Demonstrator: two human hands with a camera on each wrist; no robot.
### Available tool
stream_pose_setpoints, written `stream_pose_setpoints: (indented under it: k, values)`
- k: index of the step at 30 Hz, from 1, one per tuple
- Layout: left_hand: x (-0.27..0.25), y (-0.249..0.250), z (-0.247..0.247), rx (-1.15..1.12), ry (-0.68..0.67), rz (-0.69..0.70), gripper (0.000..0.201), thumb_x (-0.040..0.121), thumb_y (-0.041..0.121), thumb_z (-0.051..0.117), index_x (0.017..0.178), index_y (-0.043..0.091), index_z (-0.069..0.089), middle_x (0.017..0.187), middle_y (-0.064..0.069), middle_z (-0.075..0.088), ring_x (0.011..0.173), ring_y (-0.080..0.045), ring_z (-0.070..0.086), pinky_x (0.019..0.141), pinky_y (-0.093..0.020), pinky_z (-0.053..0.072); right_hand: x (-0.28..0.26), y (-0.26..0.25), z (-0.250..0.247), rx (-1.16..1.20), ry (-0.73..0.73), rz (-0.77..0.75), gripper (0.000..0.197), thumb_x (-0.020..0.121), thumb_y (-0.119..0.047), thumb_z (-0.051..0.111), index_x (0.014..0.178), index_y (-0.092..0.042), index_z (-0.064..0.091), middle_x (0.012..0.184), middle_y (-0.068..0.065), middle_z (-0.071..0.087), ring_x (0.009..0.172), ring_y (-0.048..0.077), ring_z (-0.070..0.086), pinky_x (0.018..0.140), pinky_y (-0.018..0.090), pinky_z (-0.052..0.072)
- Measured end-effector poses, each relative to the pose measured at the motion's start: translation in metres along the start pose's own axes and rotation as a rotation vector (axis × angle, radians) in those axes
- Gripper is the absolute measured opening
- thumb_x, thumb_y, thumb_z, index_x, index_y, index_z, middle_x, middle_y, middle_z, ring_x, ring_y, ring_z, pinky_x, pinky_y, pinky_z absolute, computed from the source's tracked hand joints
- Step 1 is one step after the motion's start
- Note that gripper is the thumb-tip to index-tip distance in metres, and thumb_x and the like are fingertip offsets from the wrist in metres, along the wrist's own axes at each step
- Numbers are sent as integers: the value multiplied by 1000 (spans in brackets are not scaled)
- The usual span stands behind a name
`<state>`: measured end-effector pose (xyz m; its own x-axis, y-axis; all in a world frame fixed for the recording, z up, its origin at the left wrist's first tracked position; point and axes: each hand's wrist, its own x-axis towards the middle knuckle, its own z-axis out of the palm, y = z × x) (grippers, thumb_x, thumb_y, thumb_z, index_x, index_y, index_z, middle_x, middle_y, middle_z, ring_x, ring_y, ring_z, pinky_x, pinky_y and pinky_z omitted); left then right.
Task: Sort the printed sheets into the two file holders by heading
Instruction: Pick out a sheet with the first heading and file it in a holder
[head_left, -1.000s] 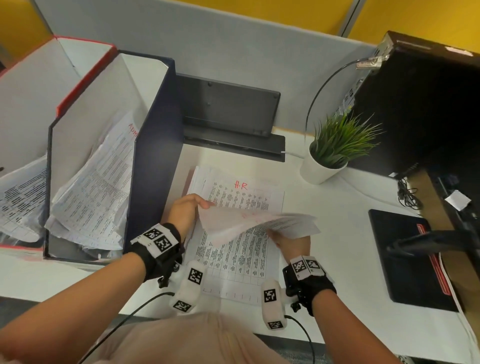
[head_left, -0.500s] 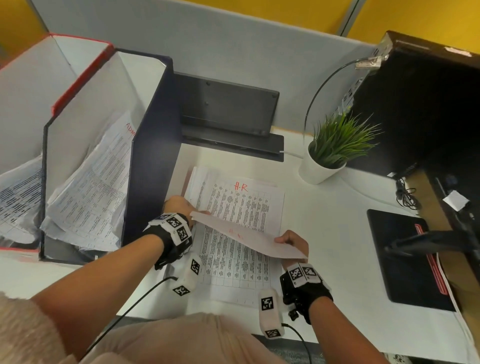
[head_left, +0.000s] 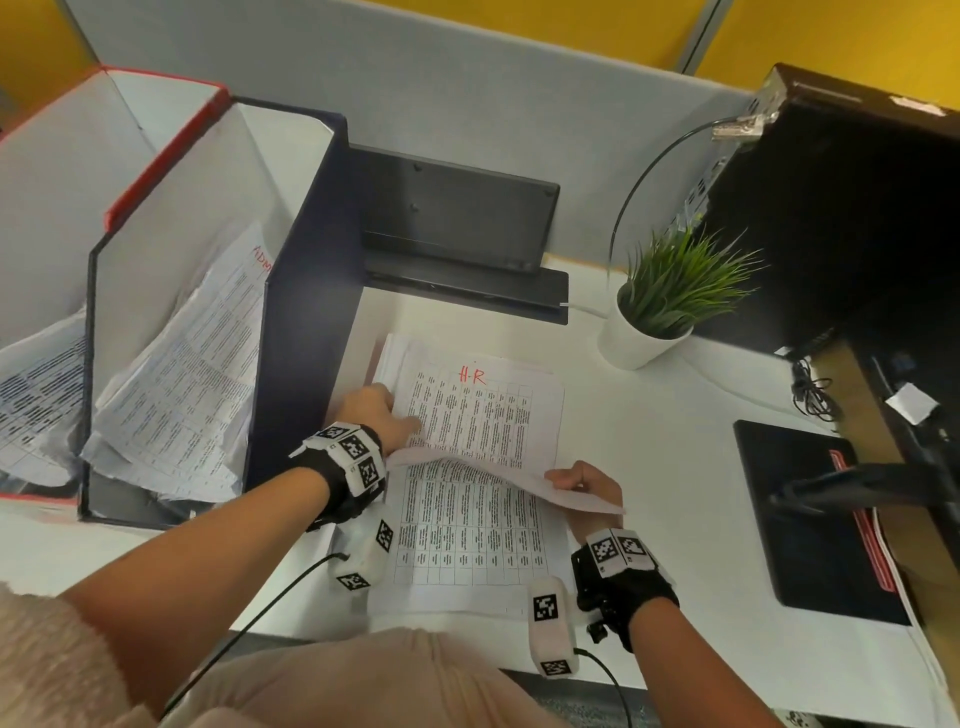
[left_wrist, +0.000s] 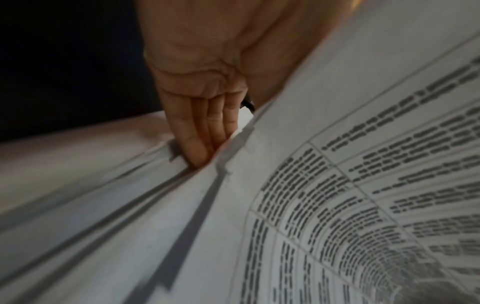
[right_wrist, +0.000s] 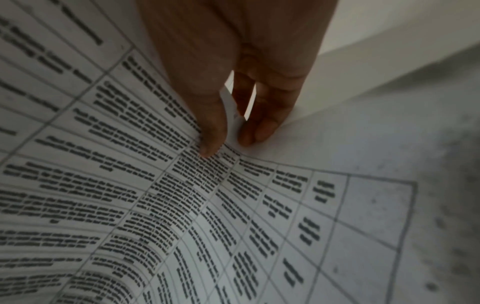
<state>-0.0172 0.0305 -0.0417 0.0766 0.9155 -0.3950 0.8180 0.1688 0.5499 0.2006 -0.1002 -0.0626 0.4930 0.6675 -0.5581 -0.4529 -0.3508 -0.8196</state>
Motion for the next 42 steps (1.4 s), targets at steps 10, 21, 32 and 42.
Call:
stream_pose_setpoints:
  k: [10, 21, 32, 42]
  values:
    - [0, 9, 1, 151, 139, 169, 40, 95, 26, 49, 61, 7, 57, 58, -2, 51, 51, -14, 46, 47, -23, 36, -1, 8, -1, -429, 54, -209, 34, 70, 4, 75, 55, -10, 48, 60, -3, 62, 57, 6, 54, 50, 5, 43]
    - [-29, 9, -10, -956, 36, 203, 44, 84, -7, 40, 61, 18, 68, 93, -11, 69, 80, -26, 60, 56, -21, 50, 4, 1, 1, -304, 15, -316, 75, 65, 3, 80, 129, -14, 46, 114, 2, 60, 101, 14, 57, 85, 22, 48]
    - [11, 5, -13, -127, -24, -102, 24, 89, 23, 58, 72, 6, 59, 82, -9, 58, 80, -23, 54, 69, -27, 45, 6, 14, -8, -547, 69, -347, 41, 72, 17, 60, 49, -16, 50, 53, -3, 51, 54, 11, 44, 43, 3, 32]
    - [13, 6, -4, -57, 83, -1, 30, 73, 34, 78, 73, 4, 71, 76, -6, 67, 73, -20, 60, 72, -28, 52, 5, 19, -4, -361, 107, -319, 23, 70, 21, 60, 61, 0, 64, 83, 10, 58, 79, 23, 53, 70, 18, 45]
